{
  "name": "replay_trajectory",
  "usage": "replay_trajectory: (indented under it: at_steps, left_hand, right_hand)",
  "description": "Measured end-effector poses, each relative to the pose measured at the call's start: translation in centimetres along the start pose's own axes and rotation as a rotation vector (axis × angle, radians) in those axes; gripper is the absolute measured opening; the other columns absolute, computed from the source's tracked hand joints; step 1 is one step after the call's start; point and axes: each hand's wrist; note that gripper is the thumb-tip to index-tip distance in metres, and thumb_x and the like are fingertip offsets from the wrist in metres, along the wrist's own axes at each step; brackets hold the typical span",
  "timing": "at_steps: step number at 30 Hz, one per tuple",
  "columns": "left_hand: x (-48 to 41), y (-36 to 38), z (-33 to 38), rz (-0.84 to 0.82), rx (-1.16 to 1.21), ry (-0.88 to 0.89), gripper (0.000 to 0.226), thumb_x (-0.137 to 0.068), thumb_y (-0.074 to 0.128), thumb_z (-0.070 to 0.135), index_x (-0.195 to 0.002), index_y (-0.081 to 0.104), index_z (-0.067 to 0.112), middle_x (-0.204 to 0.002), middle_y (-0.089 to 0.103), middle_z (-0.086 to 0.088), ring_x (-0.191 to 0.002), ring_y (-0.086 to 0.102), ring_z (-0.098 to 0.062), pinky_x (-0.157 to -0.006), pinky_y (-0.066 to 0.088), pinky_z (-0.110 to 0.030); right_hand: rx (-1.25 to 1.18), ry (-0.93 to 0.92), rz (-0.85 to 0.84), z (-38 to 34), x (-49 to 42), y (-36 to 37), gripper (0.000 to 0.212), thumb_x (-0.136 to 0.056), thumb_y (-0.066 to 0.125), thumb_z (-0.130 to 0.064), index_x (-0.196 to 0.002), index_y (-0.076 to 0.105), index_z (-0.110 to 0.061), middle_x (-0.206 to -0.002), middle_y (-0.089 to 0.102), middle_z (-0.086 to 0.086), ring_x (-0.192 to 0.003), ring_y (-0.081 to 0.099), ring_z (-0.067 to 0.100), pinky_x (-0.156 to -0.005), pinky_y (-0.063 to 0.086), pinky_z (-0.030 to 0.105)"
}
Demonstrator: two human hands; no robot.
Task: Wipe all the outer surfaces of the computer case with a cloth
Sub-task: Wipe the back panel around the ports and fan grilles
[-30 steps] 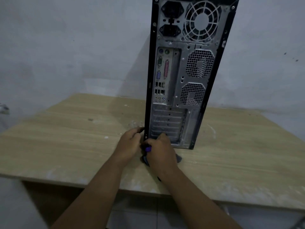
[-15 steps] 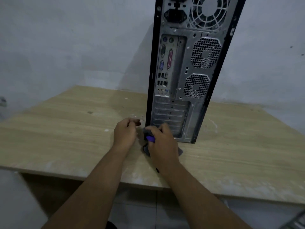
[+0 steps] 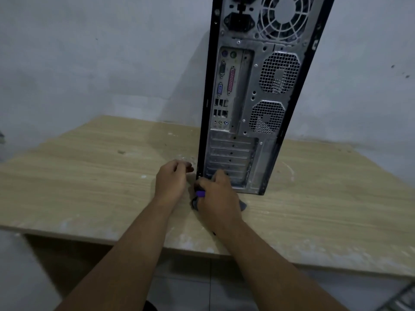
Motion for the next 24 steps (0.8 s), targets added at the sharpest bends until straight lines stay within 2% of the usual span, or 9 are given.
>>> replay_trajectory:
  at_steps: [5,9,13,15,17,20,24]
  left_hand:
    - [-0.4,0.2,0.0,-0.007,-0.031,-0.005,0.028,-0.096,0.049,0.020,-0.095,0.076,0.014,-0.095,0.075,-0.003,-0.094,0.068,-0.023,-0.089,0.056,-0.045]
    - [-0.1,0.3,0.3,-0.005,0.004,-0.034,0.031,-0.098,0.046,0.019,-0.090,0.075,0.015,-0.088,0.074,0.004,-0.095,0.069,-0.019,-0.087,0.055,-0.036]
    - [0.1,0.3,0.4,-0.004,0.050,-0.038,0.032,-0.098,0.046,0.020,-0.080,0.073,0.021,-0.087,0.075,0.006,-0.094,0.070,-0.017,-0.093,0.054,-0.040]
    - [0.1,0.3,0.3,-0.011,0.053,-0.031,0.031,-0.097,0.048,0.023,-0.080,0.074,0.023,-0.088,0.076,0.006,-0.094,0.070,-0.016,-0.094,0.054,-0.042]
    - [0.2,0.3,0.2,-0.020,0.056,-0.026,0.029,-0.096,0.050,0.024,-0.081,0.075,0.022,-0.089,0.076,0.006,-0.094,0.069,-0.014,-0.095,0.054,-0.042]
    - [0.1,0.4,0.2,-0.021,0.047,0.005,0.027,-0.098,0.052,0.023,-0.083,0.075,0.020,-0.089,0.075,0.007,-0.094,0.069,-0.013,-0.093,0.054,-0.039]
    - [0.5,0.4,0.5,-0.033,0.015,0.053,0.030,-0.101,0.052,0.029,-0.087,0.075,0.016,-0.090,0.073,0.005,-0.091,0.066,-0.010,-0.082,0.049,-0.028]
  right_hand:
    - [-0.118,-0.119,0.157,0.5,-0.2,0.0,0.051,-0.085,0.060,-0.010,-0.134,0.056,-0.023,-0.113,0.042,0.002,-0.099,0.049,0.017,-0.080,0.050,0.032]
    - [-0.044,-0.092,0.079,0.1,-0.5,0.0,0.041,-0.082,0.063,-0.008,-0.122,0.062,-0.019,-0.105,0.039,0.002,-0.094,0.044,0.018,-0.073,0.048,0.037]
    - [0.037,-0.022,0.003,-0.1,-0.2,0.0,0.026,-0.087,0.064,-0.022,-0.113,0.063,-0.020,-0.107,0.037,0.002,-0.101,0.042,0.019,-0.074,0.041,0.031]
    - [0.033,0.002,0.032,-0.4,0.3,0.1,0.018,-0.088,0.056,-0.035,-0.102,0.061,-0.024,-0.104,0.037,0.000,-0.099,0.041,0.016,-0.078,0.043,0.031]
    - [0.019,0.057,0.048,-0.5,0.8,0.4,0.020,-0.086,0.048,-0.044,-0.096,0.054,-0.028,-0.101,0.035,-0.003,-0.095,0.039,0.013,-0.082,0.045,0.033]
    - [0.064,0.135,0.084,-0.1,1.3,0.6,0.025,-0.089,0.047,-0.044,-0.102,0.056,-0.025,-0.104,0.035,-0.001,-0.097,0.039,0.014,-0.086,0.046,0.035]
    - [0.015,0.105,0.101,0.5,1.1,0.4,0.027,-0.093,0.053,-0.034,-0.115,0.060,-0.021,-0.109,0.035,0.000,-0.096,0.043,0.014,-0.086,0.047,0.033]
Point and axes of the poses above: each hand's wrist, its own x-axis away from the middle knuckle, its own y-axis out of the palm, z = x × y
